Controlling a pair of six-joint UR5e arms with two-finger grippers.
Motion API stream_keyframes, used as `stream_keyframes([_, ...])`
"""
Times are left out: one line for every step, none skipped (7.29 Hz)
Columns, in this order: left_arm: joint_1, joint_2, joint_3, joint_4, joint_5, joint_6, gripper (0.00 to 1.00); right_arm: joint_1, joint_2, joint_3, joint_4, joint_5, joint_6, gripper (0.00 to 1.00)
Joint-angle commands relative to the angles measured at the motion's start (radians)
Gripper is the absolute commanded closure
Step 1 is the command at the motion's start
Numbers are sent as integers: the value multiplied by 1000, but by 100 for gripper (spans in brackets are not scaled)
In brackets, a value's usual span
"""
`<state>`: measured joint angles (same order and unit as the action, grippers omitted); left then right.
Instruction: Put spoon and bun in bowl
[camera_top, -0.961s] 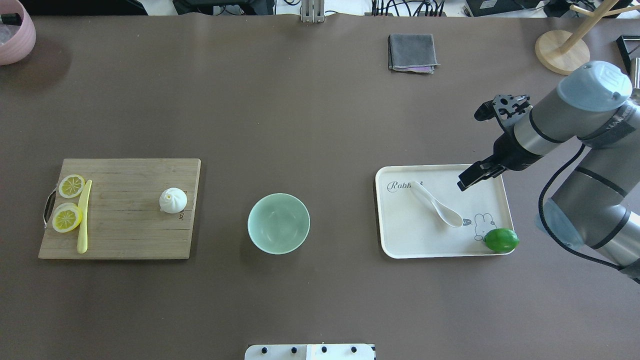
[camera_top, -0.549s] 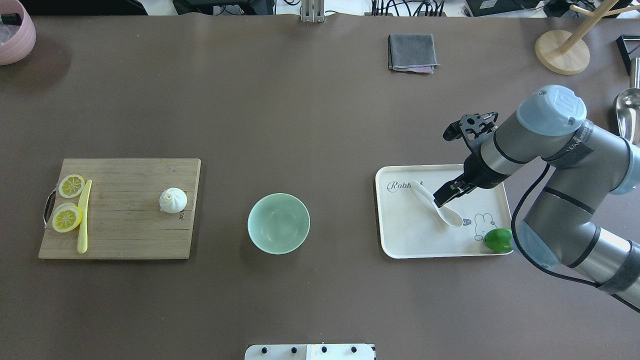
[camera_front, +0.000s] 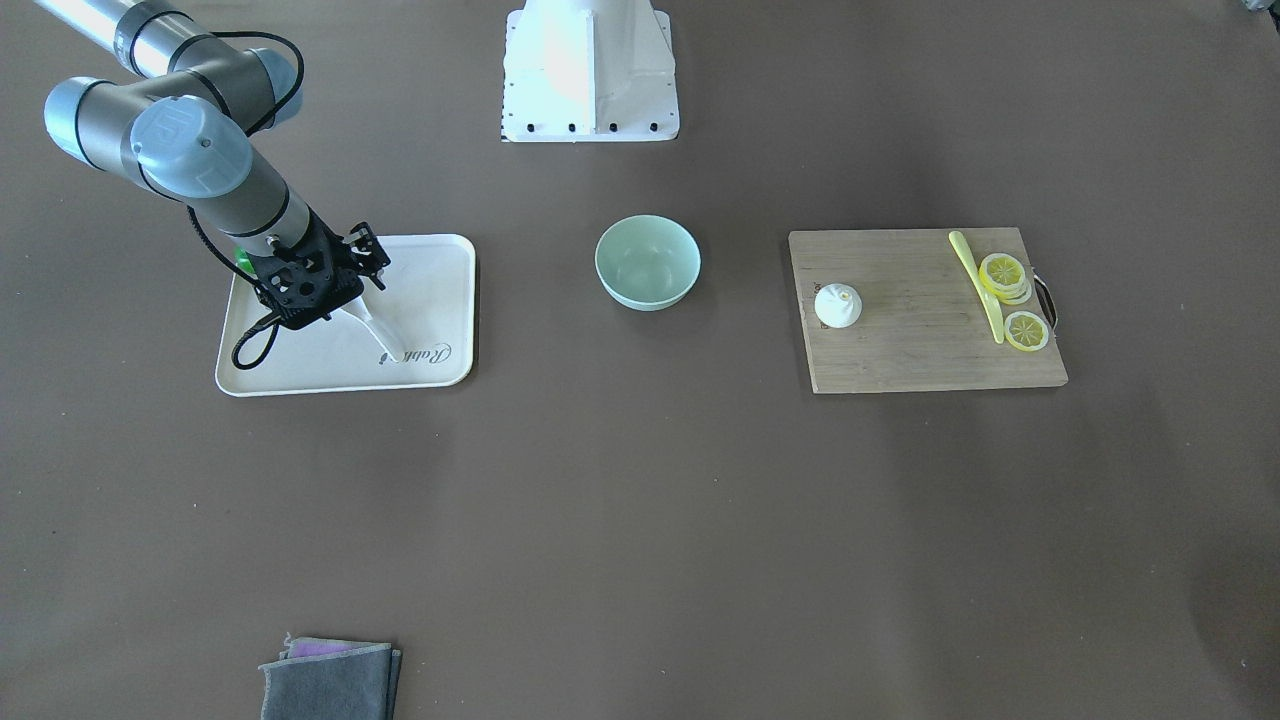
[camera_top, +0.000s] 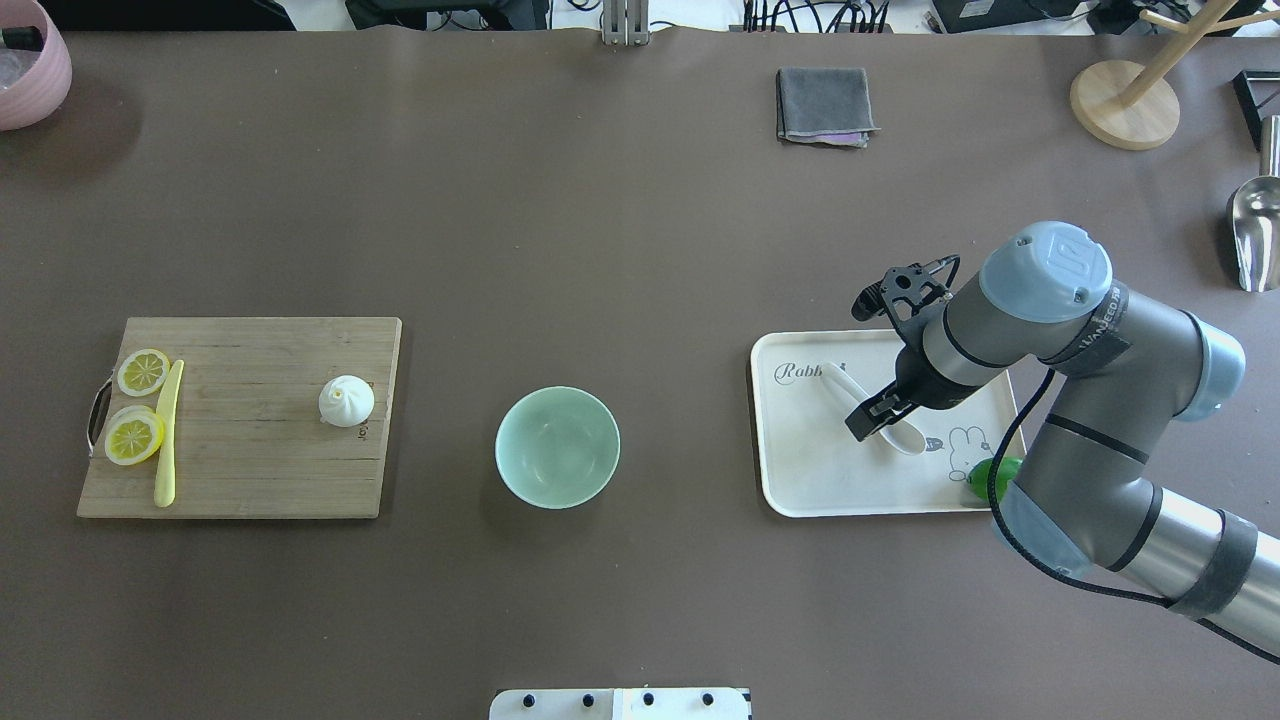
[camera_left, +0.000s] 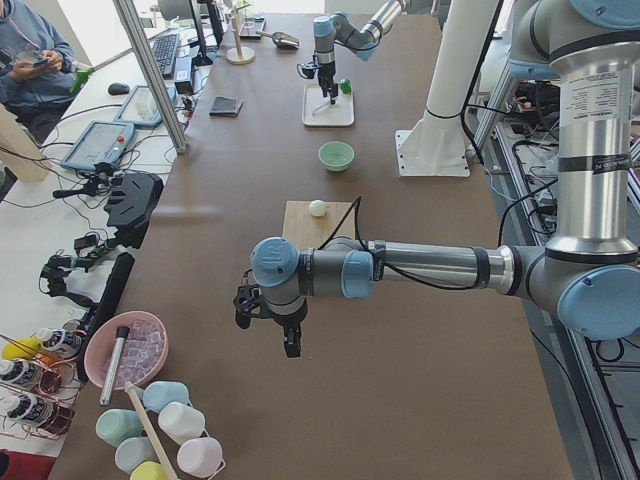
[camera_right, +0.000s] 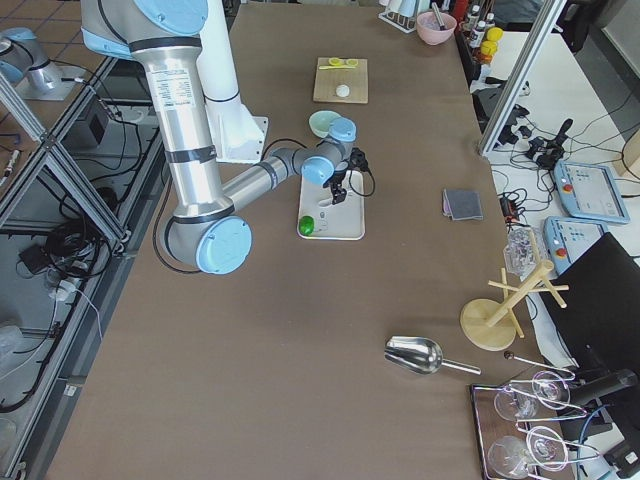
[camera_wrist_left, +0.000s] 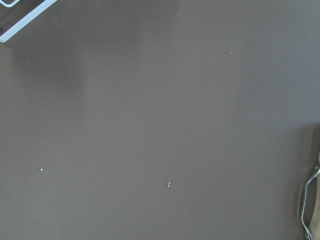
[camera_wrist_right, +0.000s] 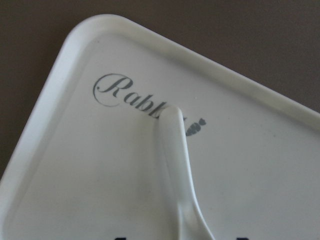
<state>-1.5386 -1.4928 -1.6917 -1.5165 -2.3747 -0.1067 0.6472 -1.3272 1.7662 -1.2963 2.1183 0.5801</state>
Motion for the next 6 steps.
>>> stream_keyframes([0,-3,3,1,2,2,2,-9,23,-26,0,-18,-5,23])
stream_keyframes([0,-3,3,-1,2,2,2,-9,36,-36,0,-20,-5,29])
stream_keyframes([0,-3,3,-1,3,1,2,-9,34,-36,-1,-20,-5,34])
stream_keyframes([0,-4,3,-1,3,1,2,-9,34,-39,0,-24,-5,39])
stream_keyframes([0,-4,4,1,2,1,2,-11,34,-40,-1,-30,-5,43])
stream_keyframes([0,-4,4,1,2,1,2,-12,34,-40,0,-43,-5,45])
